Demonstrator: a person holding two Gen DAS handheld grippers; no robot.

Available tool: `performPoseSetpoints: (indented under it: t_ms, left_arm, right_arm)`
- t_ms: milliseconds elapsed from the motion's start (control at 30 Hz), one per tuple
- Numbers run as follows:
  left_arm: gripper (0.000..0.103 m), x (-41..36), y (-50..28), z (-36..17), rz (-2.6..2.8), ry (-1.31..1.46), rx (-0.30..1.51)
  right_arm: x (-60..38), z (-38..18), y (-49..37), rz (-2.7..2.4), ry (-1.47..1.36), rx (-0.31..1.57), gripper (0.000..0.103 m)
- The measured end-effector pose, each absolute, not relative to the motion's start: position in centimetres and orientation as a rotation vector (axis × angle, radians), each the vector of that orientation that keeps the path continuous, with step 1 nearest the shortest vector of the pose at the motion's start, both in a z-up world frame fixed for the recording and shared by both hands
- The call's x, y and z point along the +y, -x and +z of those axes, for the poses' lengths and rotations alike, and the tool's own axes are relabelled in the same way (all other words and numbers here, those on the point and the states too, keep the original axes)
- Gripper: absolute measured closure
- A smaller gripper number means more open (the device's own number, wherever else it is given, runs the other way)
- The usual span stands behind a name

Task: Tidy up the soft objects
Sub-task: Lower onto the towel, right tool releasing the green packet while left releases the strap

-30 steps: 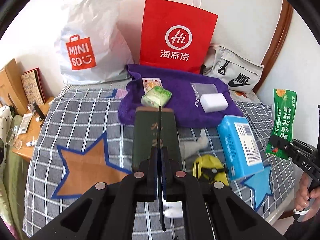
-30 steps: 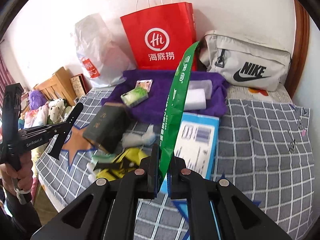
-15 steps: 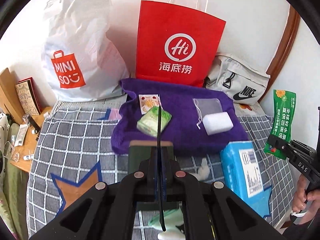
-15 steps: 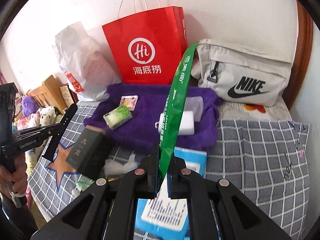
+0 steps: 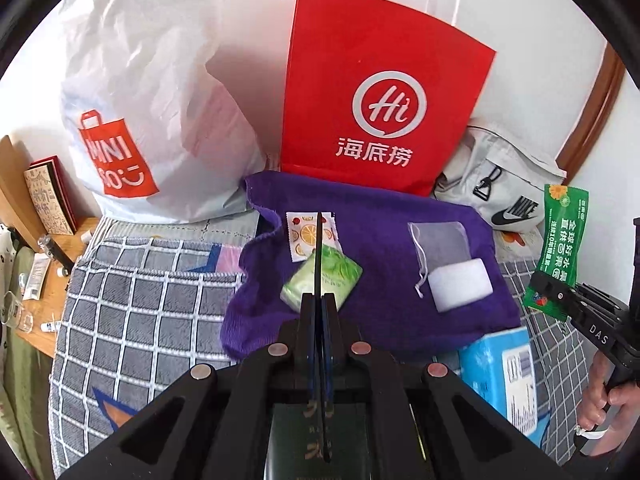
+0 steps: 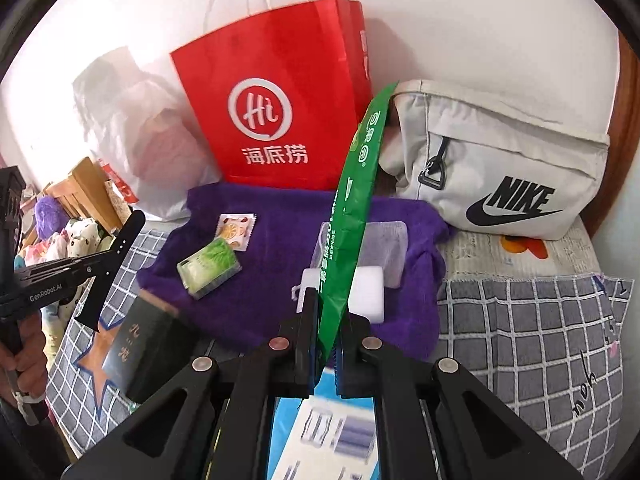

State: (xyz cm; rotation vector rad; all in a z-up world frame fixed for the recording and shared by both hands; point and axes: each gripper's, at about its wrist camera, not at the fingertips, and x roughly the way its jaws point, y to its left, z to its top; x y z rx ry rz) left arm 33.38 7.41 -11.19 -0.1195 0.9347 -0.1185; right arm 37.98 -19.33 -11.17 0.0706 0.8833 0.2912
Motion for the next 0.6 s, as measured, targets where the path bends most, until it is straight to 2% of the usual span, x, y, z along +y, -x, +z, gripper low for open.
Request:
performPoseSetpoints:
  t_ms: [600]
  left_arm:
    - [0.099, 6.5, -41.5, -14.2, -0.138, 0.143, 0.988]
  right_arm:
    - [-16.7, -16.0, -44.4, 0.447, -0.111, 1.034, 0.096]
